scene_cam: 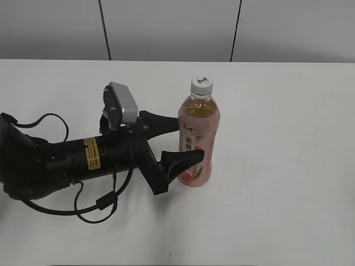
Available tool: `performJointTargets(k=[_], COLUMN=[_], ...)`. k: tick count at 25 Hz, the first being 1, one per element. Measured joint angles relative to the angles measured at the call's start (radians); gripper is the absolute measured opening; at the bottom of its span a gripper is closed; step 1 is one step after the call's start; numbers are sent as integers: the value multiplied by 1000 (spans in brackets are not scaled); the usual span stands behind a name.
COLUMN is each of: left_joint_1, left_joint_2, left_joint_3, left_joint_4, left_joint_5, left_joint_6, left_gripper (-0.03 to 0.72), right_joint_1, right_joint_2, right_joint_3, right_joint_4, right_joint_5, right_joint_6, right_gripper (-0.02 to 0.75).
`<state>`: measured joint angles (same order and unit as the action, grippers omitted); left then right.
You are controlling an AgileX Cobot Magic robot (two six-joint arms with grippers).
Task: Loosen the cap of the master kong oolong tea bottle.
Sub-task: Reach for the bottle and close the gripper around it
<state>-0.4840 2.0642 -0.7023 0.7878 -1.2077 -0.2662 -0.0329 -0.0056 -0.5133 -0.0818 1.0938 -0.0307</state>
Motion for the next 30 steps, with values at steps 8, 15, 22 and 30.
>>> performJointTargets(k=[8,15,22,30], left_joint_1=[-15,-43,-44,-44], left_joint_2=[31,71,71,71], left_joint_3=[-62,-126,-132,-132], left_joint_4=[-1,-15,-30,-29], left_joint_5=[-2,-2,-2,1], left_joint_6=[-41,-45,-45,-44], left_gripper=[553,553,440,406], right_joint_1=[0,0,0,0], right_joint_2=[0,0,0,27], right_joint_3=[0,0,0,-11], right_joint_4=[3,4,4,56], right_joint_5=[0,0,0,-5], right_joint_6=[0,0,0,-28], right_gripper=[460,459,459,459])
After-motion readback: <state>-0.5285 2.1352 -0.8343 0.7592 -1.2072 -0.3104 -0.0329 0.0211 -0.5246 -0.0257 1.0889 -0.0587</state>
